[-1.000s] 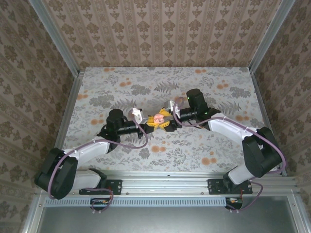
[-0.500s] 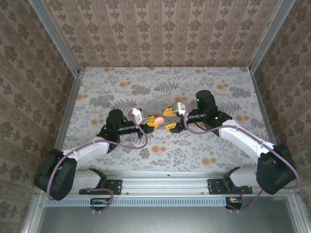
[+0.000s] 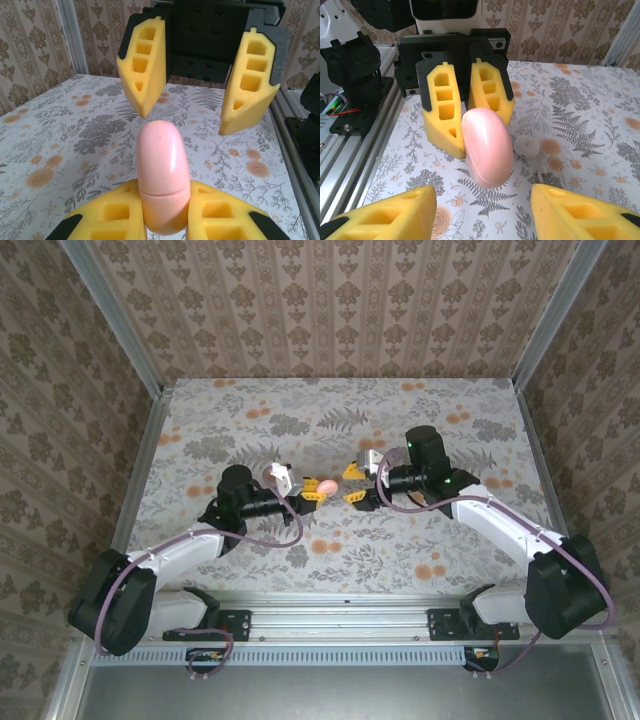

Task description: Insert wireless bluetooth earbuds into charging case

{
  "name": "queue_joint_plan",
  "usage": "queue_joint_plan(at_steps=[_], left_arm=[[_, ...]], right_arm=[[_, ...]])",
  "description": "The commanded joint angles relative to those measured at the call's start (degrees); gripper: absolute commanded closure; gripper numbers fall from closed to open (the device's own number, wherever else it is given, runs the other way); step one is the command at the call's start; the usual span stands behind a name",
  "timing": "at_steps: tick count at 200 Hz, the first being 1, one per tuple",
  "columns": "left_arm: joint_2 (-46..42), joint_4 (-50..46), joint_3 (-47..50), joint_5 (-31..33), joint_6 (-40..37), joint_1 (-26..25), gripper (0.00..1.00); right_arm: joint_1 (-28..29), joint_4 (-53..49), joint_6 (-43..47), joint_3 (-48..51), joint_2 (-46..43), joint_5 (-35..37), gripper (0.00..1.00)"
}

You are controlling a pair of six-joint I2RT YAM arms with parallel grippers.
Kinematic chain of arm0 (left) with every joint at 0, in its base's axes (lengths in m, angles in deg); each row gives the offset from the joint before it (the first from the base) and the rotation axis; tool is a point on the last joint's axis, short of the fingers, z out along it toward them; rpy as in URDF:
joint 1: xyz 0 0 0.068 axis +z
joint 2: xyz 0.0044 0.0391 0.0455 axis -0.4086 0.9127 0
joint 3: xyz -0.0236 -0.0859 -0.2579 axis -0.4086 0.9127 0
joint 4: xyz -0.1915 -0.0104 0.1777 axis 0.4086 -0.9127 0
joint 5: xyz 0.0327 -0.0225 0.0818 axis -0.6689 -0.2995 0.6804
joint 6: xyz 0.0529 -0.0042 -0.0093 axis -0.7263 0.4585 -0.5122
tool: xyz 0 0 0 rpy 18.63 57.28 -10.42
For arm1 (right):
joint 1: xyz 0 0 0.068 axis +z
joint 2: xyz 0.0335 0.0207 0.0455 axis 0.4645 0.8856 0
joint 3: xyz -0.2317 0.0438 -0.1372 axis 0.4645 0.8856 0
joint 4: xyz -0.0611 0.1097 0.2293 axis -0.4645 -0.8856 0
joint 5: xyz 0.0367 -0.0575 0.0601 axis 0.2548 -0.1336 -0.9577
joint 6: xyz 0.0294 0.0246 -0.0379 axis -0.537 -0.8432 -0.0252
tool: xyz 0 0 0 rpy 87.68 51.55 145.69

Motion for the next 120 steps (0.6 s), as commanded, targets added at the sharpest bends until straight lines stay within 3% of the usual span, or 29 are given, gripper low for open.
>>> queue_joint_plan(at_steps=[1, 74, 120], left_arm=[[-1.4, -0.3, -0.8, -1.0, -0.8, -0.2, 0.84], [-1.3, -0.3, -0.9, -0.8, -0.8, -0.2, 0.84], [-1.9, -0.8, -0.9, -0.8, -1.0, -0.2, 0.84]], right_arm=[[0.8, -0.8, 2.2, -2.2, 1.0, -2.1, 0.51], [4.1, -0.4, 6.8, -2.0, -2.8, 4.7, 0.54], [4.2, 0.6, 7.1, -2.2, -3.9, 5.1, 0.54]])
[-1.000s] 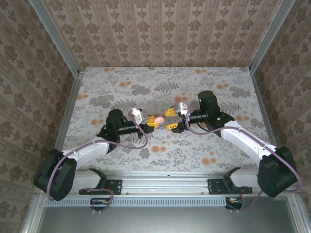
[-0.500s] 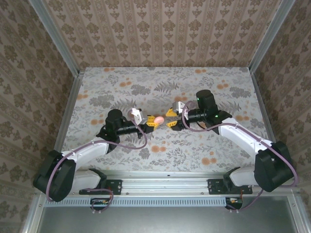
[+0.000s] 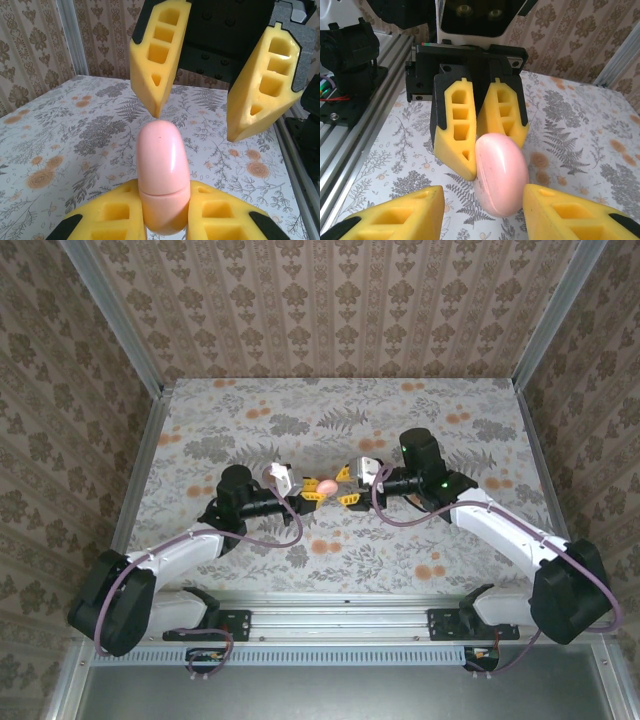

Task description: Insert wireless bluetooth earbuds into charging case

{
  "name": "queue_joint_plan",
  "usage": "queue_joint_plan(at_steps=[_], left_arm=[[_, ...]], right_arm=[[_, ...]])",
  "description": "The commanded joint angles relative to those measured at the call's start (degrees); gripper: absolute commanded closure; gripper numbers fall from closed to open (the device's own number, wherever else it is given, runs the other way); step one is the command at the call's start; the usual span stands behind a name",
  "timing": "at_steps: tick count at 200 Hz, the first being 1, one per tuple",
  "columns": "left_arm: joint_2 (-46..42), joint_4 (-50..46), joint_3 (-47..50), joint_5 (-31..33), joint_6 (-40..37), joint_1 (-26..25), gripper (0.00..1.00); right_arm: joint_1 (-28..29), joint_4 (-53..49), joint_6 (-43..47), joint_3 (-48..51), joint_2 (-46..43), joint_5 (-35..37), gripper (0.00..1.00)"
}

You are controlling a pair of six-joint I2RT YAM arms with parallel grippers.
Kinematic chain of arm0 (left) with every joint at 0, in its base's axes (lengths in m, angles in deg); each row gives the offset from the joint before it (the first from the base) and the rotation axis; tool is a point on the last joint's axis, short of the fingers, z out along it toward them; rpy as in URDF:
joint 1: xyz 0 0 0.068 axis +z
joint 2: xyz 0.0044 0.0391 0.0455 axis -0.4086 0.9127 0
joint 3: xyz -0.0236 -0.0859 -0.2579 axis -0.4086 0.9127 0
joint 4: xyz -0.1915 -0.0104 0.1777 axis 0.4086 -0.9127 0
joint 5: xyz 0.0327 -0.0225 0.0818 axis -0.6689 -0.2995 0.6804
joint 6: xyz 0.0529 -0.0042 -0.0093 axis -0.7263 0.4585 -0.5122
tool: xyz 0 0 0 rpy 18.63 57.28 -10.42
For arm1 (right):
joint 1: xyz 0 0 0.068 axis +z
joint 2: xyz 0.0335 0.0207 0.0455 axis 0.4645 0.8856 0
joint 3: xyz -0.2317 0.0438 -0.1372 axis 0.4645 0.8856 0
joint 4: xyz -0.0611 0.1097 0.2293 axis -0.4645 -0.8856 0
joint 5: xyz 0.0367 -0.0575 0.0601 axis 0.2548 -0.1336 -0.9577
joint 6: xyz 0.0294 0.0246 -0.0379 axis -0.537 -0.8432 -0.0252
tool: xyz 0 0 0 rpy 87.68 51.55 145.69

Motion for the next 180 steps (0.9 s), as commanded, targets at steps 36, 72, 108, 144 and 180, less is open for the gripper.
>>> queue_joint_plan(at_steps=[36, 72, 108, 144, 180], left_arm=[[-1.6, -1.0, -0.9, -0.7, -1.1, -0.2, 0.84], [-1.5, -0.9, -1.0, -0.8, -1.0, -0.3, 0.84], [-1.9, -0.9, -0.9, -0.5, -1.0, -0.3, 0.84], [-2.0, -1.0, -0.9, -0.5, -1.0, -0.3, 0.84], [-2.2, -1.1, -0.8, -0.7, -0.9, -0.3, 0.84]], right_arm=[[1.1, -1.5, 3.1, -2.7, -1.6, 0.2, 0.55], [1.7, -2.3, 3.9, -2.8, -0.2, 0.2, 0.55], [2.6, -7.5, 6.7, -3.0, 2.0, 1.8, 0.57], [2.8, -8.9, 6.8, -2.8, 2.3, 1.5, 0.58], [0.6, -5.3, 3.3, -2.6, 1.5, 0.2, 0.56]])
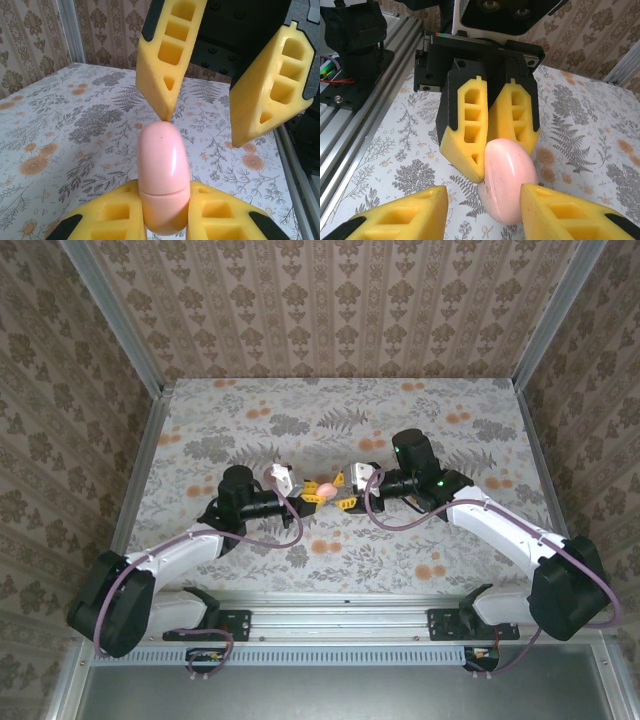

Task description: Insert wireless bluetooth earbuds into charging case

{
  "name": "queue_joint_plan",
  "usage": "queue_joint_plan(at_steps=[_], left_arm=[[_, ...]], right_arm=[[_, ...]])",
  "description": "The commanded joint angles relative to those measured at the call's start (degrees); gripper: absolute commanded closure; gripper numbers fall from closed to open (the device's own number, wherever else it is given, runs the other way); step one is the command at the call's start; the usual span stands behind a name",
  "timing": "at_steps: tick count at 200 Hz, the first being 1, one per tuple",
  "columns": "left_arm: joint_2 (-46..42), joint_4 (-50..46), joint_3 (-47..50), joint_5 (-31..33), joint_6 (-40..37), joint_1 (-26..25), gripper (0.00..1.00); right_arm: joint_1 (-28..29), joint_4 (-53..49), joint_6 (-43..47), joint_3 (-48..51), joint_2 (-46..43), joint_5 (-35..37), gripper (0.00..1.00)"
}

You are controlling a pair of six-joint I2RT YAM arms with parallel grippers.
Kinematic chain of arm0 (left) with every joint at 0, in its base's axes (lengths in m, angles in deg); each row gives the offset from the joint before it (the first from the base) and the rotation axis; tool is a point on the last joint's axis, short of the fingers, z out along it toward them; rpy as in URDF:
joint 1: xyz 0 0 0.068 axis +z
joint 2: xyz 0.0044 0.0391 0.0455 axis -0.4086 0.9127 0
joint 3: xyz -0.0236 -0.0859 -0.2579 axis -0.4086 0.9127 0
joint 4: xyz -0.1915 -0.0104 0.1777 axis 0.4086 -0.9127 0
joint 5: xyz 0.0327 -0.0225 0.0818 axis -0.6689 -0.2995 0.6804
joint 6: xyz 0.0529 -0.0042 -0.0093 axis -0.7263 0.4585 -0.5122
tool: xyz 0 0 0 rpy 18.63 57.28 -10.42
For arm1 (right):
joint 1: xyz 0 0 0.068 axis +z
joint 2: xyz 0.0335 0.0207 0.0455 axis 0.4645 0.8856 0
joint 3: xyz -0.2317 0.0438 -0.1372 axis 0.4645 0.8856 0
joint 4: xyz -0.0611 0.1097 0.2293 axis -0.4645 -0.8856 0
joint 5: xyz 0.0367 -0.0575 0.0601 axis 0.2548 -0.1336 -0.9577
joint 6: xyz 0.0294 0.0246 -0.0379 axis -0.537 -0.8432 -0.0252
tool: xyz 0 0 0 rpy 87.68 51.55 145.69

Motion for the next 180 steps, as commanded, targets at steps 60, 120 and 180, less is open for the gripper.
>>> queue_joint_plan(at_steps=[60, 120, 180], left_arm=[[-2.3, 2.4, -0.4, -0.8, -1.1, -0.3, 0.84], [-2.8, 2.5, -0.4, -0.7, -1.1, -0.3, 0.84], [-3.0, 2.7, -0.6, -0.9, -1.0, -0.3, 0.84]], right_arm=[[-4.4, 4.3, -8.5, -2.5, 2.5, -7.3, 0.53], [-4.2, -0.3, -6.9, -6.1, 7.3, -14.0, 0.55], [-3.9, -3.0, -4.9, -8.5, 10.2, -16.2, 0.57]])
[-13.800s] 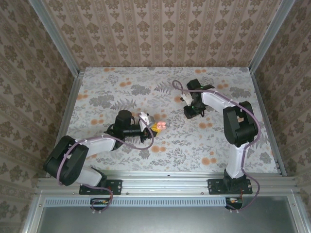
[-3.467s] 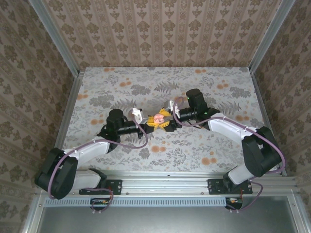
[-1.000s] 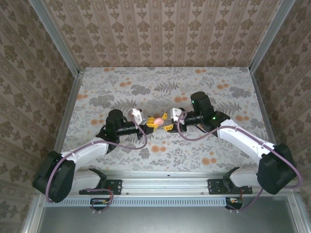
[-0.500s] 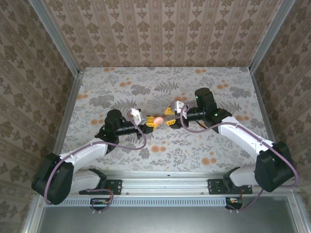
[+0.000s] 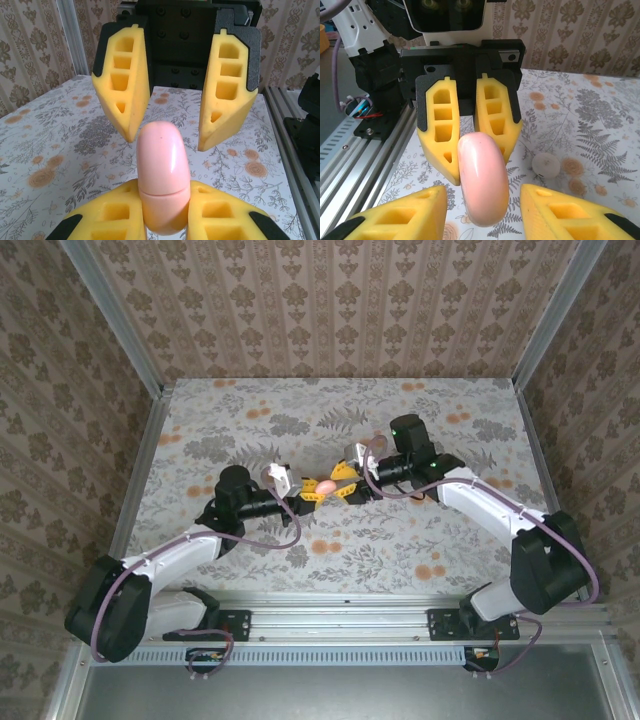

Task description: Insert wireless bluetooth earbuds into charging case

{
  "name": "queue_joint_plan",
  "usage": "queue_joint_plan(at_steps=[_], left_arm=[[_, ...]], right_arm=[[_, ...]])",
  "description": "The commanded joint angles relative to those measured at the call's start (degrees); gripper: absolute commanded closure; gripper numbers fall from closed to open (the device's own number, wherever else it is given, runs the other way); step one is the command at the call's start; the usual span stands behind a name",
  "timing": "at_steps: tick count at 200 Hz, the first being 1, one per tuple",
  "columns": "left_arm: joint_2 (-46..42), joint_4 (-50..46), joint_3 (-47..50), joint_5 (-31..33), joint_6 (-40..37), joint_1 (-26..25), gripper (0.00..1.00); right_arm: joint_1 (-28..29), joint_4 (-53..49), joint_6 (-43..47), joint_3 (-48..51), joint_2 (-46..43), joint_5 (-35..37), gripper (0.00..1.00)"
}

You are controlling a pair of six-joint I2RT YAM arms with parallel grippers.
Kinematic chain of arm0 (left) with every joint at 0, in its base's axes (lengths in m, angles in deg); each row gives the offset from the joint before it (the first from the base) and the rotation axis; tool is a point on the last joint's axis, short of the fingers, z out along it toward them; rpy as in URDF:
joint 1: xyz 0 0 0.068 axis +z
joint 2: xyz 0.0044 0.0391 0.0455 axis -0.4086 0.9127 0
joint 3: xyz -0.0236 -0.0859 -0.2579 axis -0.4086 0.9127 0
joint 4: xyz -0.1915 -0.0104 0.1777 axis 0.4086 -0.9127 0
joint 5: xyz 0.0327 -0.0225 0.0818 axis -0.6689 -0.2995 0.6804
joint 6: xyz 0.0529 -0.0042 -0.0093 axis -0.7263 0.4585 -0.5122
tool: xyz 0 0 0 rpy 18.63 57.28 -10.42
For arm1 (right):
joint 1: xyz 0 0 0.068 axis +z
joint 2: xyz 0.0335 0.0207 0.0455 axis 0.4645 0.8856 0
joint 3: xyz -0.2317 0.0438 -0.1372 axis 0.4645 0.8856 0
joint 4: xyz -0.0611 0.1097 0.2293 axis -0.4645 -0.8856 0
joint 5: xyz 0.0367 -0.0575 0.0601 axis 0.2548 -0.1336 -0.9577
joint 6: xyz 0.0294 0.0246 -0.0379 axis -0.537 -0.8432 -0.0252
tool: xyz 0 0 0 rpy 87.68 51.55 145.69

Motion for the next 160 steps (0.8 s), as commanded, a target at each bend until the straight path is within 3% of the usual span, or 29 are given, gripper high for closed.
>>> queue_joint_plan(at_steps=[1, 42, 118, 138, 160], left_arm=[[-1.5, 1.6, -0.6, -0.9, -0.8, -0.3, 0.84], [-1.6, 1.6, -0.8, -0.8, -0.8, -0.3, 0.84], [-2.3, 1.6, -0.6, -0.6, -0.5, -0.4, 0.83], [-2.3, 1.4, -0.6, -0.3, -0.6, -0.4, 0.80], [-2.4, 1.2, -0.4, 0.3, -0.6, -0.4, 0.67]], right_arm=[[0.4, -2.5, 2.0, -2.4, 1.4, -3.8, 0.57], [0.9, -5.0, 3.8, -3.6, 2.5, -4.5, 0.61], [1.3, -6.9, 6.1, -4.5, 2.8, -4.5, 0.82], [1.2, -7.3, 6.5, -4.6, 2.4, -3.9, 0.83], [1.2, -10.4, 8.3, -5.2, 1.9, -3.0, 0.83]])
